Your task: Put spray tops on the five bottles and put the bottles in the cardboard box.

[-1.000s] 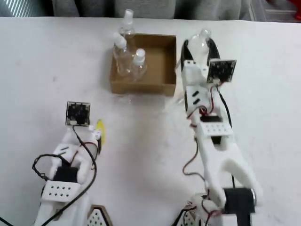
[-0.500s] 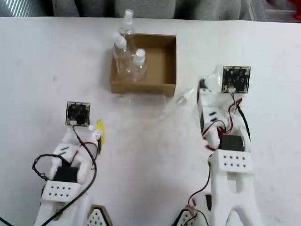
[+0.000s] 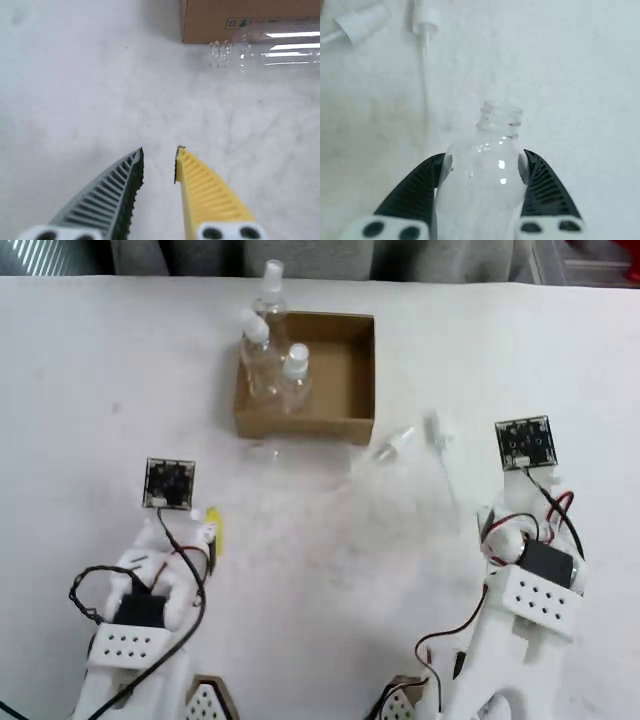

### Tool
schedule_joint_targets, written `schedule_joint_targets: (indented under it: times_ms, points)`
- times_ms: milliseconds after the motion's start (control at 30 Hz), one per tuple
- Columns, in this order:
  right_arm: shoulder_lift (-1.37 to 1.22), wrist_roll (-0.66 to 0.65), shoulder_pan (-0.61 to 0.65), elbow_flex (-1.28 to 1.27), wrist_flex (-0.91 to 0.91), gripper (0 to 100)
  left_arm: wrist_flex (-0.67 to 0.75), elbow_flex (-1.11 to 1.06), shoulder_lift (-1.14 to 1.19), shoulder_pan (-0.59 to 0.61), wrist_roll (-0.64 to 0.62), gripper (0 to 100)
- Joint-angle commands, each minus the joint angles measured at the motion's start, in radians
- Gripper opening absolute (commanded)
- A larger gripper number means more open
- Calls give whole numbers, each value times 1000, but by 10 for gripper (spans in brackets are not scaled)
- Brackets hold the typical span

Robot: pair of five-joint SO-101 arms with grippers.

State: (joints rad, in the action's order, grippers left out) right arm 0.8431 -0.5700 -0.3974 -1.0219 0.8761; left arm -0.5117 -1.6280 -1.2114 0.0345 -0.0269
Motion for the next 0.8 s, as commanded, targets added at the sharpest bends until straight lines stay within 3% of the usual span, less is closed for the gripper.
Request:
schedule_joint_targets:
  times_ms: [0,200,433,767]
  points:
    - [-54,-71,-68,55,5,17,-5,44,-21,2,-6,124]
    - [-211,-169,-137,57,-2,17,-5,44,-21,2,-6,124]
    - [-325,-189,-147,58,-4,22,-5,44,-21,4,-6,124]
    - [-348,-207,-143,58,-4,155,-26,46,-21,5,-6,124]
